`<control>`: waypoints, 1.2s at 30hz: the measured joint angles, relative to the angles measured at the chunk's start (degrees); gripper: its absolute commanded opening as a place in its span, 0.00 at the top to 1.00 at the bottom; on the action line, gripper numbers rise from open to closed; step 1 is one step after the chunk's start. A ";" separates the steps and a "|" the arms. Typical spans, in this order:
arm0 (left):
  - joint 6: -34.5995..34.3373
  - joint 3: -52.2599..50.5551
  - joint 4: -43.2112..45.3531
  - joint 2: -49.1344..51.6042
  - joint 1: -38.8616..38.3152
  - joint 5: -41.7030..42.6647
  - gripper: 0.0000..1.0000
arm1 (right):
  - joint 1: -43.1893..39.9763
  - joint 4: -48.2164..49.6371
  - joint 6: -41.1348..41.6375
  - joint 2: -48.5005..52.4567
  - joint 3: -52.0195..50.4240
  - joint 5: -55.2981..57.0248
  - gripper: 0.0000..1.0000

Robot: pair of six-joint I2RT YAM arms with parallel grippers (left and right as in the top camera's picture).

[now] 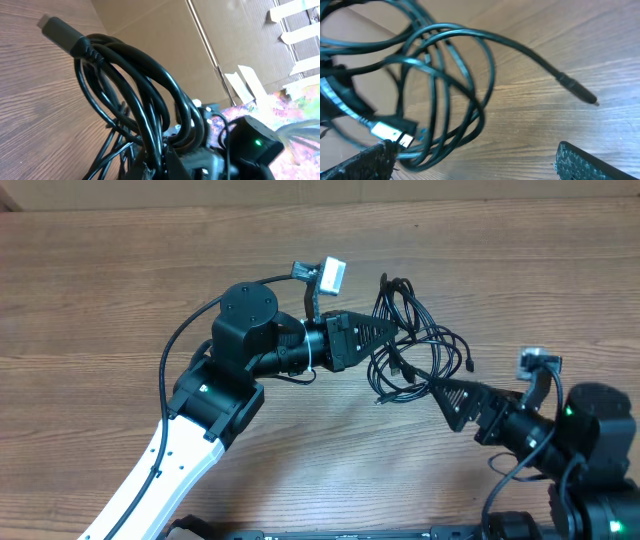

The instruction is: Untangle cables

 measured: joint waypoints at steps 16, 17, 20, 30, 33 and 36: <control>-0.35 0.00 9.86 0.00 -2.34 3.82 0.96 | 0.00 -4.98 0.33 14.49 0.00 2.38 0.00; -0.35 0.00 10.14 0.00 -2.34 4.11 0.96 | 0.00 -5.03 0.33 14.82 0.00 2.56 0.00; -0.35 0.00 10.36 0.00 -2.34 4.70 0.96 | 0.00 -5.27 0.28 15.06 0.00 2.84 0.00; 4.87 0.00 10.16 0.00 -0.92 9.75 0.96 | 0.00 -6.91 -0.35 15.06 0.00 3.23 0.00; 8.11 0.00 8.52 0.00 1.25 12.72 0.96 | 0.00 -6.95 -0.98 15.06 0.00 2.69 0.00; 9.84 0.00 5.75 0.00 3.76 15.15 0.96 | 0.00 -6.80 -1.66 14.95 0.00 2.08 0.00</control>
